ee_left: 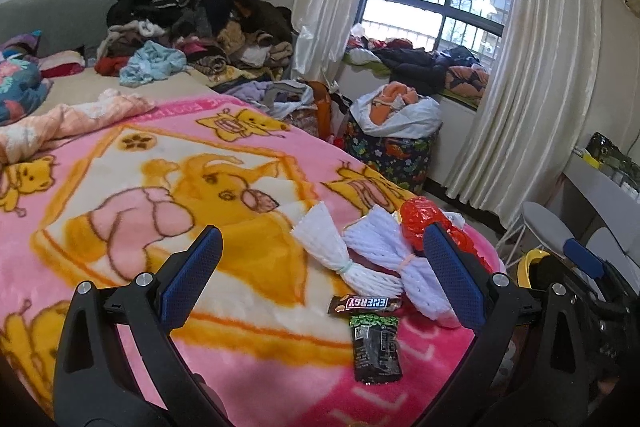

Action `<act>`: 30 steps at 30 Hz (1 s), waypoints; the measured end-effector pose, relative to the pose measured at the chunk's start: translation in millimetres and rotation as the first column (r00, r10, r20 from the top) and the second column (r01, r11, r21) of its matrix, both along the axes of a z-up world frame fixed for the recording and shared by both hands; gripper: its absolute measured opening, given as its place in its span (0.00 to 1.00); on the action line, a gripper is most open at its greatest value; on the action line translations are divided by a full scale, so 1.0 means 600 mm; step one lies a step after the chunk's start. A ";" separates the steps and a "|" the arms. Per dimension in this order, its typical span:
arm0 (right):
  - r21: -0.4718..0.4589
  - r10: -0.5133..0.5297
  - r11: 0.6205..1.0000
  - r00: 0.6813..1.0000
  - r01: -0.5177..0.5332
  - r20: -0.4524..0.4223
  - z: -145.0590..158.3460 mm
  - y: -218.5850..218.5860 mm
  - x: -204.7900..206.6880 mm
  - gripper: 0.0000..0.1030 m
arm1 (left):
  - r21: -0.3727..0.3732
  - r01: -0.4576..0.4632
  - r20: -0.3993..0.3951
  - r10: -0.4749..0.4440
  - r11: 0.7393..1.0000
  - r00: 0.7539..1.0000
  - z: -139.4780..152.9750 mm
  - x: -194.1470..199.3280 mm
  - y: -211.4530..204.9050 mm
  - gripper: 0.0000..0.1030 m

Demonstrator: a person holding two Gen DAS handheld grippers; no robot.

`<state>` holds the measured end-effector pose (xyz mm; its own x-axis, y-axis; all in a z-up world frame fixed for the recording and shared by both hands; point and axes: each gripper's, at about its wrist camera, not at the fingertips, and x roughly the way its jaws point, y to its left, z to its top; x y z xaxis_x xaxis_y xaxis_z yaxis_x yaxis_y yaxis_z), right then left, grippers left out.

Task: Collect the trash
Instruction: 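Close the right tool on the red plastic bag while the left tool grasps white foam mesh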

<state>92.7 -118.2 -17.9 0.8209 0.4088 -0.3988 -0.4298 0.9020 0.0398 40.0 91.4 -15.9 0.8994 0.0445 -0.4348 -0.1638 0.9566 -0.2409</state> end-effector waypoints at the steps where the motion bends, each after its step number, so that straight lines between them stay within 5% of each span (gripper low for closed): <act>1: -0.003 -0.006 1.000 1.000 0.006 -0.009 -0.001 0.000 0.010 0.94 | -0.011 0.018 -0.005 -0.018 1.000 1.000 -0.003 0.004 0.002 0.90; 15: -0.120 -0.003 0.993 0.990 -0.014 -0.139 -0.056 0.012 0.119 0.93 | -0.156 0.110 -0.126 -0.131 0.982 0.983 -0.069 0.125 0.025 0.89; 20: -0.165 0.026 0.985 0.982 -0.058 -0.188 -0.079 0.024 0.141 0.83 | -0.202 0.080 -0.192 -0.119 0.976 0.974 -0.102 0.166 0.038 0.87; 24: -0.208 0.044 0.974 0.976 -0.090 -0.214 -0.093 0.039 0.154 0.56 | -0.221 0.054 -0.238 -0.108 0.974 0.965 -0.123 0.187 0.045 0.79; 25: -0.208 0.057 0.973 0.974 -0.104 -0.221 -0.095 0.041 0.157 0.42 | -0.233 0.052 -0.248 -0.111 0.971 0.963 -0.129 0.192 0.047 0.73; 28: -0.213 0.084 0.968 0.971 -0.133 -0.224 -0.097 0.044 0.155 0.23 | -0.246 0.051 -0.269 -0.119 0.968 0.956 -0.140 0.201 0.044 0.53; 30: -0.203 0.090 0.970 0.975 -0.132 -0.201 -0.091 0.042 0.148 0.20 | -0.264 0.056 -0.274 -0.130 0.963 0.953 -0.145 0.203 0.041 0.40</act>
